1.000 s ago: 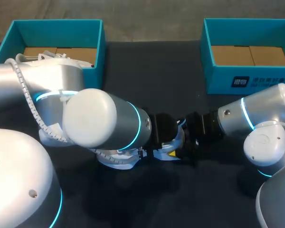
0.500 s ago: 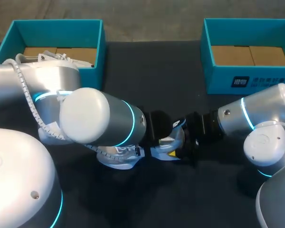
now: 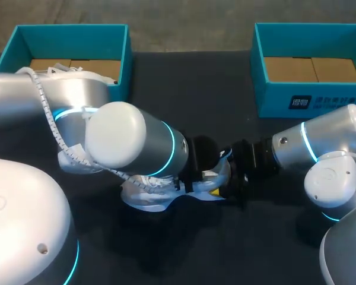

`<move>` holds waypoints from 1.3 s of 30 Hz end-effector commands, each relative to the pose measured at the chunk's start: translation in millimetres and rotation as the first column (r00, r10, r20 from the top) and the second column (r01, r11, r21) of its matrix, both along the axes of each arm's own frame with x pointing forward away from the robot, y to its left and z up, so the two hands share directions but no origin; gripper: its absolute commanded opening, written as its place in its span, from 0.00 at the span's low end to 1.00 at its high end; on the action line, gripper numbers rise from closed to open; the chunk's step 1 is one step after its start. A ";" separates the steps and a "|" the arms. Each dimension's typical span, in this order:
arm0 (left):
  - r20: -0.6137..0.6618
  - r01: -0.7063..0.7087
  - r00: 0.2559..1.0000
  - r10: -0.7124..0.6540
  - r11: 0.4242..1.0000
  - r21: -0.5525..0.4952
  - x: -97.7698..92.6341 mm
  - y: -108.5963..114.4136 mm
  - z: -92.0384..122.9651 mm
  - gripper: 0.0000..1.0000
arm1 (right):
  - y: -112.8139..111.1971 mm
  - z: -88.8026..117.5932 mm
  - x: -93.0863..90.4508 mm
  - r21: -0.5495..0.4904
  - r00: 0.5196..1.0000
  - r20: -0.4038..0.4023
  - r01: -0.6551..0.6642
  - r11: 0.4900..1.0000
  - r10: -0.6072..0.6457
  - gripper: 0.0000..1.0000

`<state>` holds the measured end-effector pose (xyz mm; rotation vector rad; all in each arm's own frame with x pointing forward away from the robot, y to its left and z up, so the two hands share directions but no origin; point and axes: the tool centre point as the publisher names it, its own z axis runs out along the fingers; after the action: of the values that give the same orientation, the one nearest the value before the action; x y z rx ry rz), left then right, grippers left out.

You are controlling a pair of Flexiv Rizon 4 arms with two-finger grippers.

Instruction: Take the shoe out of the shoebox, open the shoe tongue, remove and reinsert the insole, then place the shoe into the shoebox

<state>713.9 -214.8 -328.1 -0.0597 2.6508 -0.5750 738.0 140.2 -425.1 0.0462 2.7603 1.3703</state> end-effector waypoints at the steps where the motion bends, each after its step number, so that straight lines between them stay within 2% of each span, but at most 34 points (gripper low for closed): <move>1: -0.004 0.001 1.000 -0.001 1.000 -0.005 1.3 -1.9 -5.7 0.42 | 1.9 -3.1 -0.5 -0.002 1.000 0.001 0.001 1.000 -0.001 0.00; 7: -0.015 -0.004 1.000 0.004 1.000 -0.007 2.5 -4.2 -12.3 0.40 | 1.9 -3.1 -0.5 -0.002 1.000 0.001 0.001 1.000 -0.001 0.00; 10: -0.023 -0.003 1.000 0.002 1.000 -0.005 3.4 -4.8 -14.5 0.35 | 1.9 -3.1 -0.5 -0.002 1.000 0.001 0.001 1.000 -0.001 0.00; 13: -0.030 -0.001 1.000 0.000 1.000 -0.007 4.2 -4.3 -16.1 0.25 | 1.9 -3.1 -0.5 -0.002 1.000 0.001 0.001 1.000 -0.001 0.00; 15: -0.035 0.002 0.999 -0.003 1.000 -0.007 4.7 -4.1 -17.2 0.12 | 1.9 -3.1 -0.5 -0.002 1.000 0.001 0.001 1.000 -0.001 0.00; 16: -0.040 0.006 0.999 -0.006 1.000 -0.009 4.9 -4.0 -17.8 0.00 | 1.9 -3.1 -0.5 -0.002 1.000 0.001 0.001 1.000 -0.001 0.00; 20: -0.052 0.016 0.998 -0.016 1.000 -0.012 5.7 -3.5 -19.0 0.00 | 1.9 -3.1 -0.5 -0.002 1.000 0.001 0.001 1.000 -0.001 0.00; 24: -0.039 0.034 0.999 -0.035 0.999 -0.019 1.7 -4.7 -11.5 0.00 | 1.9 -3.1 -0.5 -0.002 1.000 0.001 0.001 1.000 -0.001 0.00; 33: -0.004 0.094 0.995 -0.095 0.992 -0.081 -1.4 -10.1 20.8 0.00 | 1.9 -3.1 -0.5 -0.002 1.000 0.001 0.001 1.000 -0.001 0.00; 39: 0.008 0.117 0.993 -0.116 0.989 -0.091 1.7 -22.7 43.9 0.00 | 1.9 -3.1 -0.5 -0.002 1.000 0.001 0.001 1.000 -0.001 0.00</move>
<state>714.9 -238.7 -296.5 0.0660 2.6249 -0.7478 738.0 140.1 -425.1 0.0463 2.7603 1.3703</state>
